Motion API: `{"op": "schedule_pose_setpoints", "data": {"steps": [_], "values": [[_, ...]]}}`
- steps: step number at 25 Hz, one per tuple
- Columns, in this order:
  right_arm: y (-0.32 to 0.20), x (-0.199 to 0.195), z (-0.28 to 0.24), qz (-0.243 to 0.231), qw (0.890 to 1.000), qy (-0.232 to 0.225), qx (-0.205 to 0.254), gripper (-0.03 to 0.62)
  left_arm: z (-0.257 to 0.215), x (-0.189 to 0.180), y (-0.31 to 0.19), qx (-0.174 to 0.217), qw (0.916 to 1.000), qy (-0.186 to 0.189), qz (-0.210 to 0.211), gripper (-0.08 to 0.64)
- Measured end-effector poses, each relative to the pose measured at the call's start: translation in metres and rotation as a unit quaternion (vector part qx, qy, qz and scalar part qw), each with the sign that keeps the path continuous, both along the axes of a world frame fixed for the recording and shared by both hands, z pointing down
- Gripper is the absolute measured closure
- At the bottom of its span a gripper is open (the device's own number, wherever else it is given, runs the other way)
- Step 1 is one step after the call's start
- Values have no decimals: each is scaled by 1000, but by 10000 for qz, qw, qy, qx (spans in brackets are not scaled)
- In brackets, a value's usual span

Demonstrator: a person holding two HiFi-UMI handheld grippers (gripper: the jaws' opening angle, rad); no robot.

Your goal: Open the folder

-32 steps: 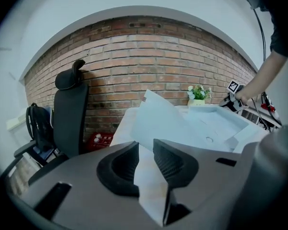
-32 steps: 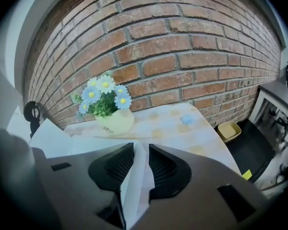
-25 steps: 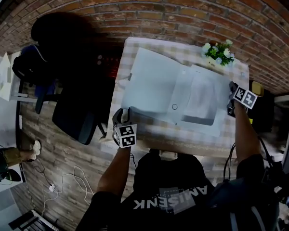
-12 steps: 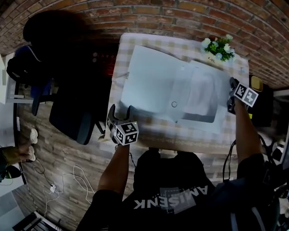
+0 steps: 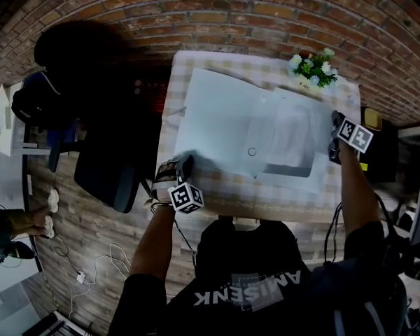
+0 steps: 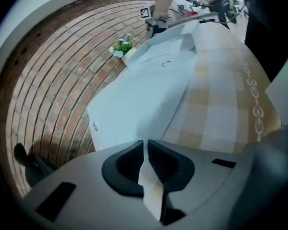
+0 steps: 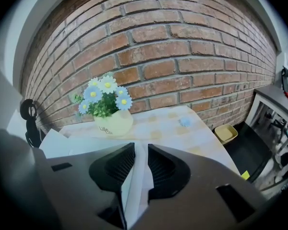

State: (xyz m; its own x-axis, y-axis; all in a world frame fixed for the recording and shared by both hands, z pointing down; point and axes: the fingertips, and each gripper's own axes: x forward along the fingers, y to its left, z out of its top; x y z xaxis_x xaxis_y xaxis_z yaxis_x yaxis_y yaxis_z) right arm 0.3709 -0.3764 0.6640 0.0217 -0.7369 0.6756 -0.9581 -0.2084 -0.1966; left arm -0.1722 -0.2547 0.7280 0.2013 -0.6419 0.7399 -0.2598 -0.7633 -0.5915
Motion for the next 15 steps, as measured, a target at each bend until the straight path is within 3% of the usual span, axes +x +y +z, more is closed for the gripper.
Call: {"op": "schedule_pose_setpoints", "data": {"steps": [2, 6, 9, 12, 15], "values": [[0, 1, 0, 6, 10000, -6, 16, 477, 9, 0, 3, -350, 9990, -58, 260, 549], [-1, 0, 0, -50, 10000, 9, -31, 480, 16, 0, 2, -1290, 9913, 175, 179, 554], [3, 2, 0, -123, 9996, 164, -194, 483, 28, 0, 3, -1949, 9797, -275, 391, 554], [8, -10, -3, -339, 9990, 131, -275, 489, 38, -5, 2, -2423, 9666, -777, 300, 554], [12, -27, -9, -611, 9979, 60, -180, 489, 35, -4, 2, -2524, 9637, -870, 80, 552]]}}
